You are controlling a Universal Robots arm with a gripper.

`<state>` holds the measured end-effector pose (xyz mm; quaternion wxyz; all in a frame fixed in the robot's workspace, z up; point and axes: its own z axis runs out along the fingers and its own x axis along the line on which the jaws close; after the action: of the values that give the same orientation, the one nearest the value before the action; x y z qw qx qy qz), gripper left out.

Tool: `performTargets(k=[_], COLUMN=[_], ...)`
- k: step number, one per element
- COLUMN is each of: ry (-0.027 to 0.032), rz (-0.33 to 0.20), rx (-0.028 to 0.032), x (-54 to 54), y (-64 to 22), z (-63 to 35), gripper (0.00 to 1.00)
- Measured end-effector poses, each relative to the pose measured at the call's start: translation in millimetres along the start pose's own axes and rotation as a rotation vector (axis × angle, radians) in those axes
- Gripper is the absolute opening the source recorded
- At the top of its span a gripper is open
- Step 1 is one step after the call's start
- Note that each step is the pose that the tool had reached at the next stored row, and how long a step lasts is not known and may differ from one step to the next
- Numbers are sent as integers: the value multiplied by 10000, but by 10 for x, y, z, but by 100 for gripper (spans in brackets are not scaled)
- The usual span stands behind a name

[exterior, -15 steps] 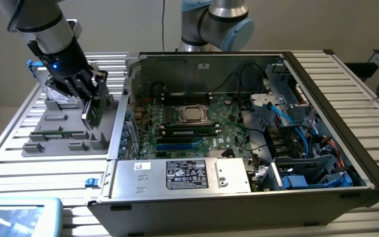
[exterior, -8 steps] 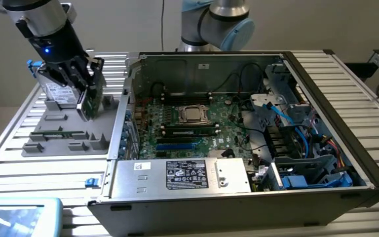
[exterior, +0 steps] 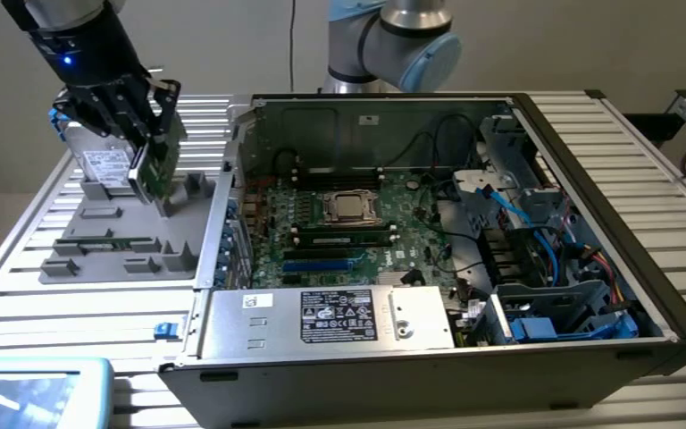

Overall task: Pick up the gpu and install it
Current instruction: 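Pick up the gpu and move the gpu toward the slot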

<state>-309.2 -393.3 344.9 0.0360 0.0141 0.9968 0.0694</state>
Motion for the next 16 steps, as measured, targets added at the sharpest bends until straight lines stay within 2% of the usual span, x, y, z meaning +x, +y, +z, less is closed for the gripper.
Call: performTargets(k=[5, 11, 14, 16], ry=[76, 216, 283, 298], rz=[18, 37, 46, 48], rx=[3, 8, 11, 10], x=[-40, -132, -233, -321], y=[-4, -1, -5, -14], z=[-229, -496, -619, -684], gripper=[28, 28, 28, 28])
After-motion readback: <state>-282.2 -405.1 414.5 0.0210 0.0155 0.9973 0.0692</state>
